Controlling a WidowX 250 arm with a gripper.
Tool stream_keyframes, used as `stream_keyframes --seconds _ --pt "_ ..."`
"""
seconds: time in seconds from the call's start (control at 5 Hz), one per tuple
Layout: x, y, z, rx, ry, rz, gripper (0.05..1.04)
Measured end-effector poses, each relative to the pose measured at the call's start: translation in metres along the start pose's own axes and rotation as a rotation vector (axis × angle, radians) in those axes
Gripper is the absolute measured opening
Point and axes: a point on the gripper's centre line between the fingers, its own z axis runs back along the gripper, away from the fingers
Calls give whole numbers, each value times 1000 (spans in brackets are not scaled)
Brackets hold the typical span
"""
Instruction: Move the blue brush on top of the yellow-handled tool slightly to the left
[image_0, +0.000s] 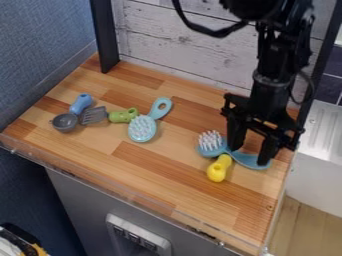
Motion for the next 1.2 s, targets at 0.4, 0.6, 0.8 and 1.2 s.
stream_keyframes --seconds 0.4,0.6,0.8,1.2 --pt "-3 2 -14 8 -14 0 945" --pt "-6 2 -17 6 -13 72 654" --pt "-7 5 -17 -4 -17 164 388" --pt "-7 8 -18 -6 -17 210 340"
